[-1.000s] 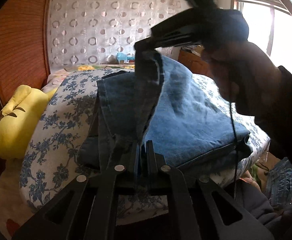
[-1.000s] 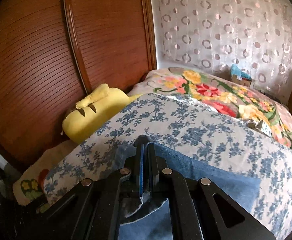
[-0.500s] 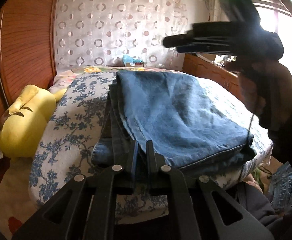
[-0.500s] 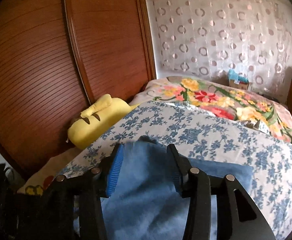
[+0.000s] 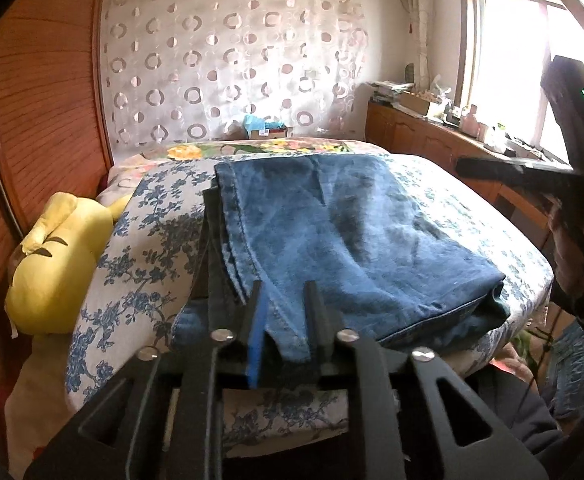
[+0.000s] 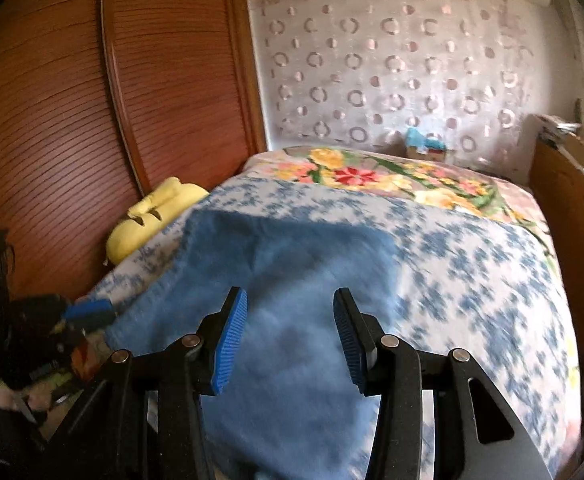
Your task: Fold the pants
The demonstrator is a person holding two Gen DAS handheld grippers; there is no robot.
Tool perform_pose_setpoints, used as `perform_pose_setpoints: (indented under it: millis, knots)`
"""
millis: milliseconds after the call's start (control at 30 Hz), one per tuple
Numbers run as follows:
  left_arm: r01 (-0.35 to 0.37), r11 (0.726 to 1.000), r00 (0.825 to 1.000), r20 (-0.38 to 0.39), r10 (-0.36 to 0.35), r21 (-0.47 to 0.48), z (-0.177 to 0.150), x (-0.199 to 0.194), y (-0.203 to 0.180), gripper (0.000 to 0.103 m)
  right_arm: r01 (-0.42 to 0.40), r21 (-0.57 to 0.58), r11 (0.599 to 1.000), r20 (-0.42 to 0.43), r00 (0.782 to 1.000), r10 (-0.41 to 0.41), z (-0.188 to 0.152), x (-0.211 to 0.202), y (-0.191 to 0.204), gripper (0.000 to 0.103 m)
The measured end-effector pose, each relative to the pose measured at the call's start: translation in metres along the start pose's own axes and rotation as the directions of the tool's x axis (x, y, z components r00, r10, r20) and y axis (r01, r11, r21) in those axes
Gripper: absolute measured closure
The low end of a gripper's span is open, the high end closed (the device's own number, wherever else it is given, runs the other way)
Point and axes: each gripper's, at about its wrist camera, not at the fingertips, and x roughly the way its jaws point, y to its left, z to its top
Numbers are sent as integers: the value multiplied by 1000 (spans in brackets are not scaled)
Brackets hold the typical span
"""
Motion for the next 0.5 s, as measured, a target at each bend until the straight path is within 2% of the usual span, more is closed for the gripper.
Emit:
perform_pose_setpoints:
  millis: [33,133,233,300,400,500]
  knots:
    - [2,1000,1000,3,-2,2,1,0,-1,75,16,7,1000,1,1000,-16,-8,-6,-2,56]
    - [18,1000,1000,11,-18,6,4,0,-7,60,23,31,999,4,1000,-23,-23,-24,-6,56]
    - [30,999,999,16,-30,17,8,0,-12,53,39,45,998,9,999,-39,-33,-37,-6,55]
    - [38,999,999,18,-39,18,9,0,-15,24,38,61,997,5,999,-38,-40,-41,-6,55]
    - [43,999,998,34,-44,13,11,-2,-18,17,26,81,996,5,1000,-27,-48,-51,-11,55]
    - [34,999,999,31,-35,24,11,-1,-22,16,19,94,995,-3,1000,-19,-53,-54,-12,55]
